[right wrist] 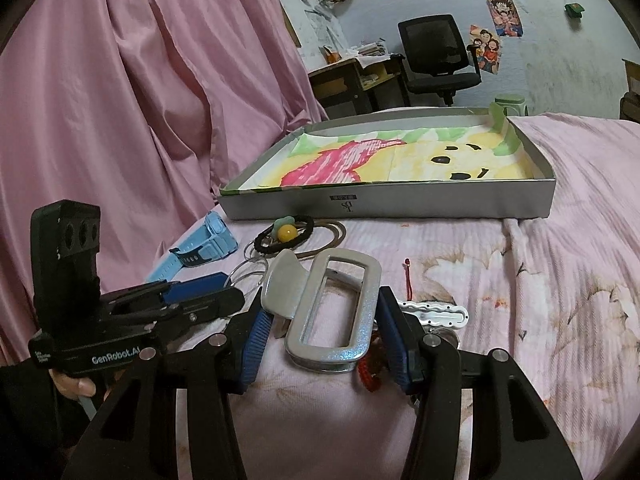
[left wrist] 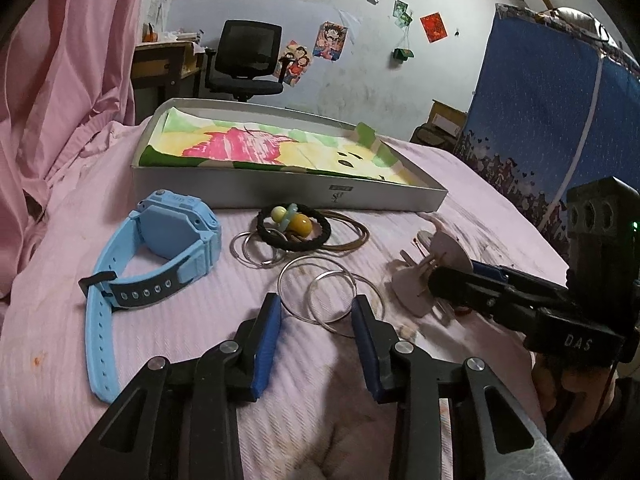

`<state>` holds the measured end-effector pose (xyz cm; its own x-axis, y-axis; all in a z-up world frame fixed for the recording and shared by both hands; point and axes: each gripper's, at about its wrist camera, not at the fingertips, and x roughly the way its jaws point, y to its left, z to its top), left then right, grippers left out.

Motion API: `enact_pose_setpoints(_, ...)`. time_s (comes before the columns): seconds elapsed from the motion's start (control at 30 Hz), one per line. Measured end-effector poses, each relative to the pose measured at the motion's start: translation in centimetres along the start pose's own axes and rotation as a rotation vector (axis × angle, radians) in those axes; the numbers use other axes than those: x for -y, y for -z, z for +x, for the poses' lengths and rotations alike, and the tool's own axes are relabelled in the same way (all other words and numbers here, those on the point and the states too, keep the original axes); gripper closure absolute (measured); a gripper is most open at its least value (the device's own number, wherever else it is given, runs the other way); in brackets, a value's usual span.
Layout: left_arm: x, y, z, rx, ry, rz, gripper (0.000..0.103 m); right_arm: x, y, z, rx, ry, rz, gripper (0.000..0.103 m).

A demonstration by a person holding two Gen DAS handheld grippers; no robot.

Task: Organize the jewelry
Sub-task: 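Close the left tool on the silver hoop rings while the right tool holds the clip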

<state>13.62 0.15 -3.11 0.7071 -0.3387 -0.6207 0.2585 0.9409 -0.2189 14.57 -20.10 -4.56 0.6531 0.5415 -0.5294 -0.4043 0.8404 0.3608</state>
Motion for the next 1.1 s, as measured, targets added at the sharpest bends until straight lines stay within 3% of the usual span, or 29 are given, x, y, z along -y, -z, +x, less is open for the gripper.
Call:
enact_pose_setpoints(0.07, 0.1, 0.0, -0.4, 0.011, -0.012, -0.009, 0.092, 0.0, 0.0, -0.1, 0.003, 0.001, -0.001, 0.056)
enact_pose_setpoints(0.1, 0.1, 0.0, -0.4, 0.012, -0.021, -0.012, 0.098, 0.0, 0.0, -0.1, 0.007, 0.001, -0.001, 0.056)
enact_pose_setpoints(0.47, -1.7, -0.4, 0.4, -0.074, 0.070, -0.122, 0.097, 0.0, -0.1, -0.5, 0.020, -0.002, 0.000, 0.056)
enact_pose_setpoints(0.63, -2.2, -0.4, 0.2, -0.074, 0.123, -0.165, 0.087, 0.0, -0.1, -0.5, 0.020, -0.004, 0.004, 0.056)
enact_pose_setpoints(0.8, -1.1, -0.5, 1.0, -0.117, 0.059, -0.108, 0.087, 0.0, -0.1, -0.5, 0.020, -0.004, 0.005, 0.056)
enact_pose_setpoints(0.93, -0.9, -0.7, 1.1, -0.128, 0.024, -0.093, 0.099, 0.1, 0.0, -0.5, 0.019, -0.005, 0.004, 0.056)
enact_pose_setpoints(1.1, -0.4, -1.1, -0.7, -0.057, -0.025, -0.085, 0.100, 0.0, -0.1, -0.9, 0.053, -0.014, 0.001, 0.058)
